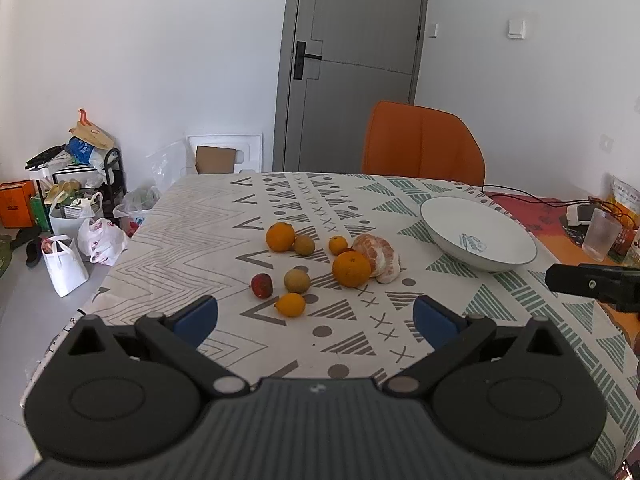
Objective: Organize fruits
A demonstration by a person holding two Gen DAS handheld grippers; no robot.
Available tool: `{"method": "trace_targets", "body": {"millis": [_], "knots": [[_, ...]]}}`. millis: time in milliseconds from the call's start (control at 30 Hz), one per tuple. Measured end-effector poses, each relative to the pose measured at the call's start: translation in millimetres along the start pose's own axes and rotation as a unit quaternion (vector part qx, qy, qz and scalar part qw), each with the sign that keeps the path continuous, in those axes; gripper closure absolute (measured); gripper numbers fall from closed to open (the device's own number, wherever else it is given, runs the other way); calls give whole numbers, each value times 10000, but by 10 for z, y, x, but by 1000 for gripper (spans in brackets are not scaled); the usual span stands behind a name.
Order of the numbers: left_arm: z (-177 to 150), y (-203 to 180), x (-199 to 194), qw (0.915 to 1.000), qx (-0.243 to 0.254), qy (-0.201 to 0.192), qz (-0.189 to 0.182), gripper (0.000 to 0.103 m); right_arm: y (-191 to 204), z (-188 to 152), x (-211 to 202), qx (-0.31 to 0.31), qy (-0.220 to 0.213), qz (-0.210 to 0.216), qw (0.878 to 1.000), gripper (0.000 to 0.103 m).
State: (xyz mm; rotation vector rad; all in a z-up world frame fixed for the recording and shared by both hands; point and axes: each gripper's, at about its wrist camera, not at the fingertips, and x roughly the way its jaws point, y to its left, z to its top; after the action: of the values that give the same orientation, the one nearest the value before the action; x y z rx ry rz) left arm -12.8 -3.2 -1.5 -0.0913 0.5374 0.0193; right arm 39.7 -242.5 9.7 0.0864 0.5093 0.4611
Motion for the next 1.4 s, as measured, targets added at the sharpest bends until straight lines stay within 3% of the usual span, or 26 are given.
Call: {"method": "trace_targets", "body": {"millis": [1400], "knots": [[23,80,-47,9999,-77,-140,3,0,-26,33,-22,-21,-3,-63,10000,0]]}}
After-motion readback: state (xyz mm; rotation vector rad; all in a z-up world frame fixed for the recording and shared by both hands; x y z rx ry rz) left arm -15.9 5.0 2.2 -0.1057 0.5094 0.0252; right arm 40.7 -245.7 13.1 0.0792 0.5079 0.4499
